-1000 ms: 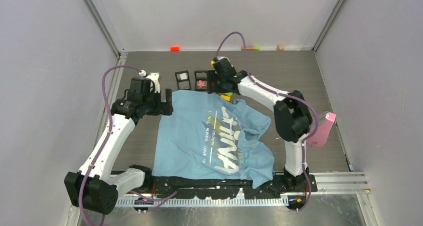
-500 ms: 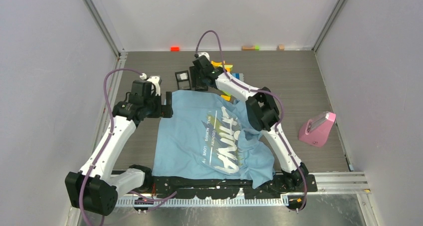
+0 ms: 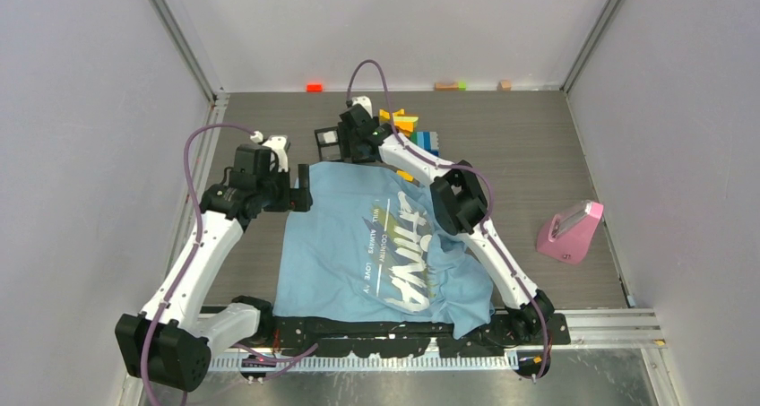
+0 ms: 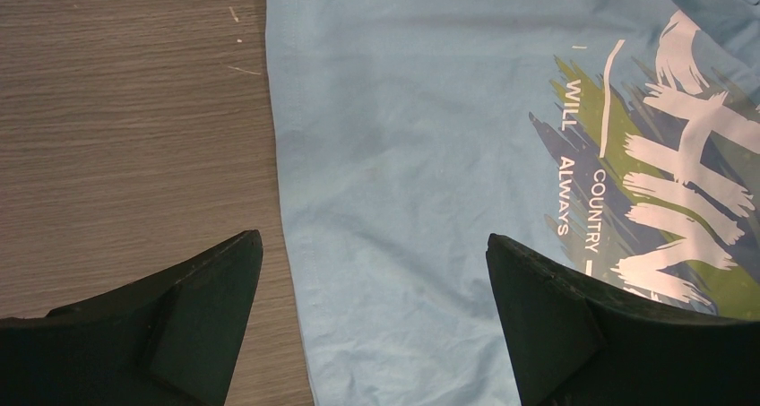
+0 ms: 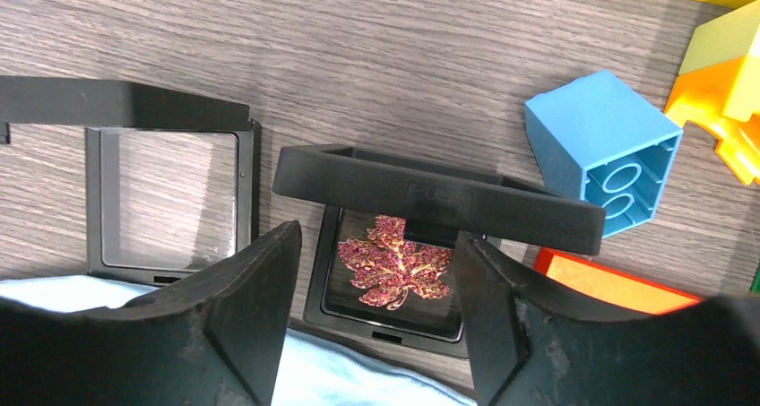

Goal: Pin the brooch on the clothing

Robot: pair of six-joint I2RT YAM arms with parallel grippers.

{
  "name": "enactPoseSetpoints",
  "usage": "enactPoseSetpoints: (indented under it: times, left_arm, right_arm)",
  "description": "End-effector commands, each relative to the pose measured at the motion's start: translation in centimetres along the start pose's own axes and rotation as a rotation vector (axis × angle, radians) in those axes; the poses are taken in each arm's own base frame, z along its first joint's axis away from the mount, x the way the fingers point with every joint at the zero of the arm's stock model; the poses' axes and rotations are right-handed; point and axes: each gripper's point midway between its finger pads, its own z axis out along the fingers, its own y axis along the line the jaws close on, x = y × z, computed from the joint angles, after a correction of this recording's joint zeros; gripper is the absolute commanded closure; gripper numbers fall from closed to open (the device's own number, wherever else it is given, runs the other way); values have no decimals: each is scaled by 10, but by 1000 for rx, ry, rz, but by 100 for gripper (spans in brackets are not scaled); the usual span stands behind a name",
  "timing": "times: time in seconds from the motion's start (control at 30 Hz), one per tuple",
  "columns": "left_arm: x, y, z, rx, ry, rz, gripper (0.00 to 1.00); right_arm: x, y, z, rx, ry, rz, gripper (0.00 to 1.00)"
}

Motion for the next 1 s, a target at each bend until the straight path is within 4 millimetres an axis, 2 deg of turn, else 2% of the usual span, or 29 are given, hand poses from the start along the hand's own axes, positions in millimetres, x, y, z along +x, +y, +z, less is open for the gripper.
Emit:
enactPoseSetpoints:
  times: [0.0,0.17,0.27,0.43,0.57,0.7,0.83,0.97]
  left_arm:
    - [-13,-5,-5,28,-66,-6,0]
    - [-13,-6,-6,32,-68,-6,0]
    - [-14,-6,-6,34,-71,-7,0]
    - [-14,-6,-8,35,-74,-7,0]
    - [-13,-8,-8,45,-74,-6,0]
    - [-12,-18,-9,108,-76,14,0]
    - [-13,-23,-9,133,-82,22,0]
    - [-14,-26,-9,148,-87,9,0]
  right_arm:
    - [3,-4,7,50,-14,-15,37]
    - [5,-1,2,54,-15,-15,52]
    - [2,2,-3,50,-23,-12,58]
    - [-14,10,-20,14,-50,18,68]
    - [-37,20,-45,-56,-95,48,73]
    - [-61,34,-80,-173,-147,60,74]
    - [-71,43,-115,-269,-187,44,75]
    - [-69,43,-149,-347,-221,27,76]
